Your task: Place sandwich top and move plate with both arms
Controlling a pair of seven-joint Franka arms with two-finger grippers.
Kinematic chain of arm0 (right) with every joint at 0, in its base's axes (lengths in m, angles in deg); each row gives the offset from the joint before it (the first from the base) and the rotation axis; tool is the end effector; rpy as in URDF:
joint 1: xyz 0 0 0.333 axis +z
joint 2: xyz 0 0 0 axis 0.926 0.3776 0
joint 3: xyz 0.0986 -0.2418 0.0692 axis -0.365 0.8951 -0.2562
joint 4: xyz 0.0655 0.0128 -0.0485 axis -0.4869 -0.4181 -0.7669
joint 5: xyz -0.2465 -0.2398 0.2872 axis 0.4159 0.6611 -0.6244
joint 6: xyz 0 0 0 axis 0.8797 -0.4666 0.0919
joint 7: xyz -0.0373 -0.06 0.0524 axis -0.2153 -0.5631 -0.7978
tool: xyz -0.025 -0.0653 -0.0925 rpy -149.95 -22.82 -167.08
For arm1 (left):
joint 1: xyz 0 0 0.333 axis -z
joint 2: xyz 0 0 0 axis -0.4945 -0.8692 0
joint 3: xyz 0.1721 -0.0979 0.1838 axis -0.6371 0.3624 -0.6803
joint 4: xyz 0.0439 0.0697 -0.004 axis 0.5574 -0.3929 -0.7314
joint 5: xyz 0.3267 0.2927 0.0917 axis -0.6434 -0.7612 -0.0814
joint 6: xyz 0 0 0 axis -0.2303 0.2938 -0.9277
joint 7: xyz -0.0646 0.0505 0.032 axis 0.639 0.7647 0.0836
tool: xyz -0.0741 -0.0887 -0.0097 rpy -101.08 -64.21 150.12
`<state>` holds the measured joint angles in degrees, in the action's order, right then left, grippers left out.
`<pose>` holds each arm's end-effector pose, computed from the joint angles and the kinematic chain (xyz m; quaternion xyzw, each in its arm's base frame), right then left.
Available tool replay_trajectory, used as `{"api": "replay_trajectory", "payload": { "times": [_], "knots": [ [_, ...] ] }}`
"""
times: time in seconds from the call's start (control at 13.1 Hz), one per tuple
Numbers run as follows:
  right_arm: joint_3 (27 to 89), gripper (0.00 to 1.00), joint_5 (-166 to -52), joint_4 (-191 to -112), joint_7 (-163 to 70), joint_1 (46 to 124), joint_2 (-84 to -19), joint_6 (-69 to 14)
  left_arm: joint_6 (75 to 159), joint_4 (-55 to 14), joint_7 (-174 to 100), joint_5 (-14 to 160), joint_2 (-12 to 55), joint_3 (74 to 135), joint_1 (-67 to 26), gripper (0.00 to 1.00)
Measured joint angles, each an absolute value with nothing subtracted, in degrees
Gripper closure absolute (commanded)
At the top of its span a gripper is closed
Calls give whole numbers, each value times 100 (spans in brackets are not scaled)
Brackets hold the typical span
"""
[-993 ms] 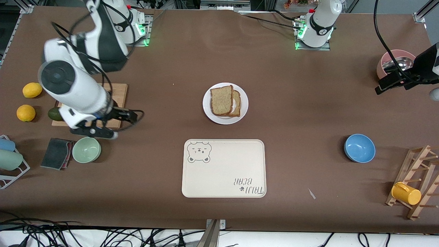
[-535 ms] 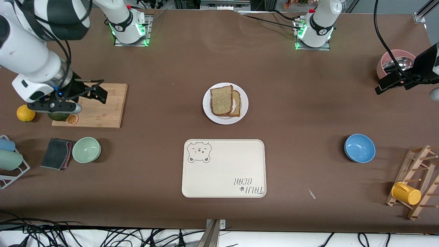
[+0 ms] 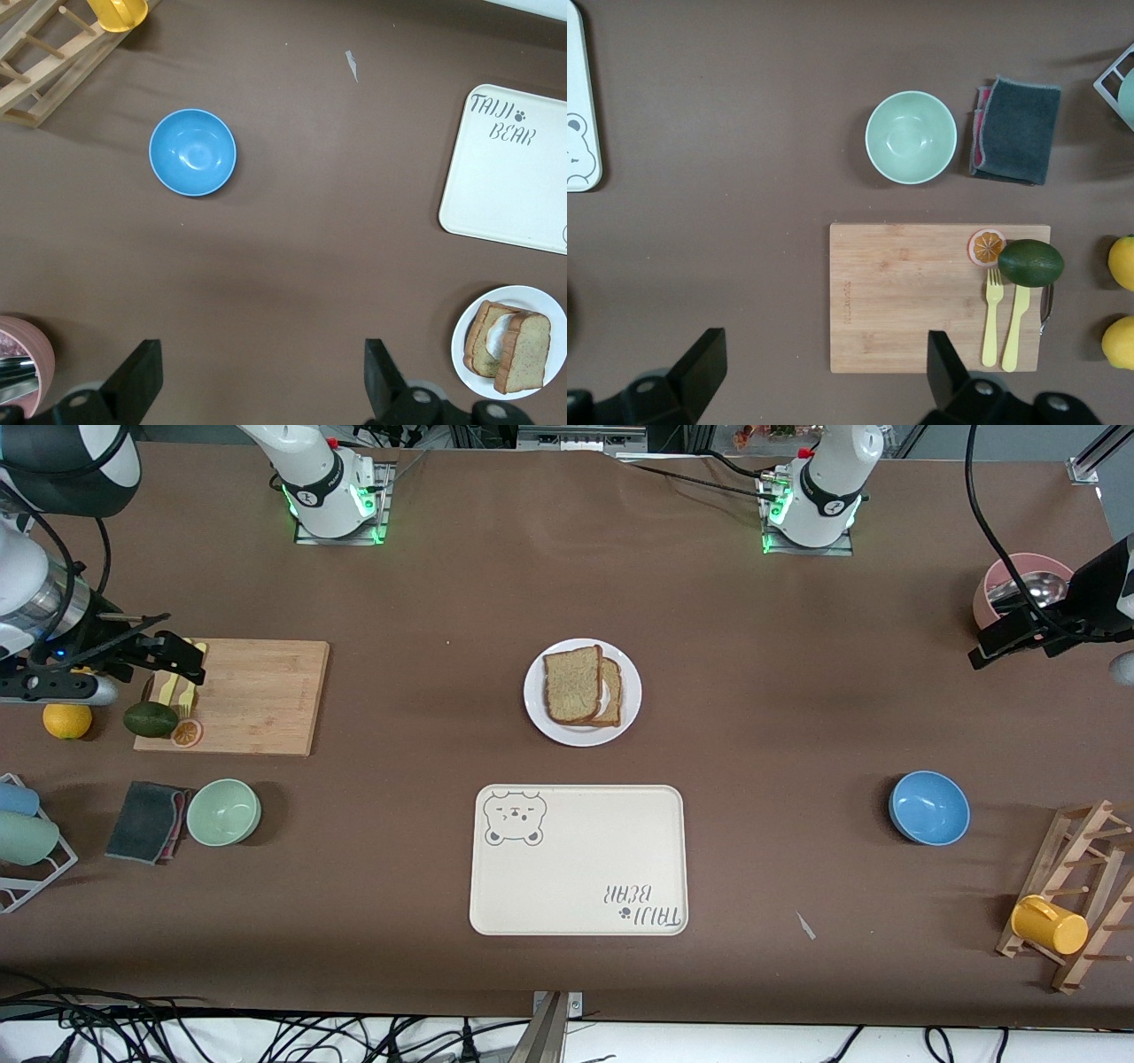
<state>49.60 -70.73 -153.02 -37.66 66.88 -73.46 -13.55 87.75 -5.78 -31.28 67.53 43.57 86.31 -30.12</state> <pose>0.6260 0.0186 0.4769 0.9999 -0.0109 -0.0004 0.0129 0.6231 -0.0026 0.5748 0.9939 0.1063 -0.0118 0.0278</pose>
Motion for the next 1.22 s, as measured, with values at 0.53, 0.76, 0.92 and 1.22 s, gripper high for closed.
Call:
{"api": "replay_trajectory", "payload": {
  "times": [0.53, 0.76, 0.92, 1.22],
  "knots": [
    [4853, 0, -7071, -14875, -3760, 6685, -7227, -1229, 8770, -586, -3129, 6636, 4354, 8638, -3009, 0],
    [4862, 0, -7071, -14836, -3733, 6679, -7197, -1214, 8765, -594, -3129, 6330, 4345, 8652, -2961, 0],
    [4857, 1, -7072, -14826, -3731, 6679, -7197, -1207, 8765, -594, -3129, 6320, 4345, 8652, -2953, 0],
    [4763, 1, -7072, -14825, -3654, 6689, -7197, -1163, 8757, -594, -3128, 6320, 4345, 8652, -2953, 0]
  ]
}}
